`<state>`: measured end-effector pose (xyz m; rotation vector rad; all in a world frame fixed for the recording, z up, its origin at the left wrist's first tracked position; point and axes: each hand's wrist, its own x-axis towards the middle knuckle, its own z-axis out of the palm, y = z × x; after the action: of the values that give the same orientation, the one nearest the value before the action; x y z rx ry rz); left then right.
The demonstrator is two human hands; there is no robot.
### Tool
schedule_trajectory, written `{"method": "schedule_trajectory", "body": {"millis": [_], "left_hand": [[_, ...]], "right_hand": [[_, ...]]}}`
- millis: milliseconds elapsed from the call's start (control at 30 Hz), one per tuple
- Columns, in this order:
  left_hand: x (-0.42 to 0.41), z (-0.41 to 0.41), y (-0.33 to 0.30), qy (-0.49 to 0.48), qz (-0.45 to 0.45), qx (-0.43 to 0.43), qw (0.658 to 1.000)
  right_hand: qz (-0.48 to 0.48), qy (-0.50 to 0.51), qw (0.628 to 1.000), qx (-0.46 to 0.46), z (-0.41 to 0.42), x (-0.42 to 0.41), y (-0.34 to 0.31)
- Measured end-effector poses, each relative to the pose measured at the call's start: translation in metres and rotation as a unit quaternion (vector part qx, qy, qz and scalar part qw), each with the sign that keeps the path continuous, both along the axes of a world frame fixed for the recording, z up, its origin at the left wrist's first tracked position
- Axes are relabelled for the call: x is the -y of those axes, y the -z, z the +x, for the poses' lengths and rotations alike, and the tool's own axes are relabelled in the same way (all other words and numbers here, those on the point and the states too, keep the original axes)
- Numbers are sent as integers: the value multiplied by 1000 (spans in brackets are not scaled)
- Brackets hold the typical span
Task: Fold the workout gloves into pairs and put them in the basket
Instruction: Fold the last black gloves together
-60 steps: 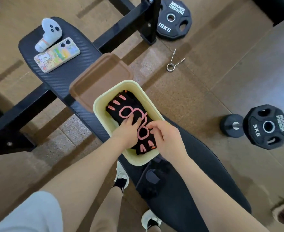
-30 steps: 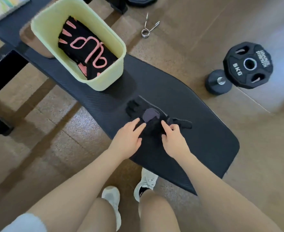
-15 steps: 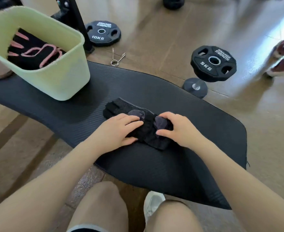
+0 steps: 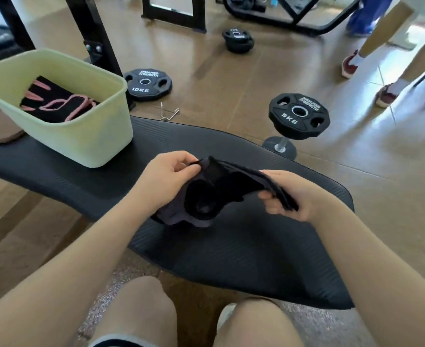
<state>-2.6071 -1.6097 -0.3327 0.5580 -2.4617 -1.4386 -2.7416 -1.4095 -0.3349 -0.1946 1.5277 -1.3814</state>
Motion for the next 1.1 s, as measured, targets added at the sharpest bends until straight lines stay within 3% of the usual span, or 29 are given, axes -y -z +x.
{"method": "schedule_trajectory", "body": {"millis": [133, 233, 300, 367, 433, 500, 600, 667, 767, 800, 900, 967, 1033, 1100], "left_hand": [[0, -6, -9, 36, 56, 115, 991], [4, -8, 1, 51, 38, 201, 978], [5, -11, 8, 59, 31, 233, 970], [6, -15, 13, 69, -18, 243, 968], [7, -22, 14, 82, -135, 233, 960], [6, -23, 16, 82, -238, 189, 949], [1, -14, 26, 106, -376, 41, 920], [-4, -2, 36, 156, -350, 48, 923], [-8, 17, 53, 232, -321, 177, 901], [-8, 20, 55, 237, -327, 176, 898], [-4, 17, 50, 181, -267, 117, 939], [3, 13, 43, 139, -261, 90, 951], [8, 12, 33, 111, -259, 85, 956], [16, 12, 19, 83, -212, 100, 969]], "right_hand": [[133, -21, 991, -22, -3, -9, -6], [278, -27, 953, -115, -7, -13, 1], [312, 6, 922, -230, -9, -13, 7], [282, 30, 859, -427, -9, -12, 16], [189, 29, 785, -589, 1, -6, 15], [113, -42, 746, -655, 13, 7, 13], [111, -197, 731, -644, 27, 24, 22], [142, -272, 733, -607, 29, 26, 29], [141, -305, 694, -637, 34, 19, 41], [134, -296, 669, -669, 35, 18, 46], [111, -256, 577, -768, 37, 25, 57], [113, -235, 547, -795, 34, 32, 57], [109, -227, 559, -790, 27, 36, 50], [125, -228, 654, -711, 21, 39, 31]]}}
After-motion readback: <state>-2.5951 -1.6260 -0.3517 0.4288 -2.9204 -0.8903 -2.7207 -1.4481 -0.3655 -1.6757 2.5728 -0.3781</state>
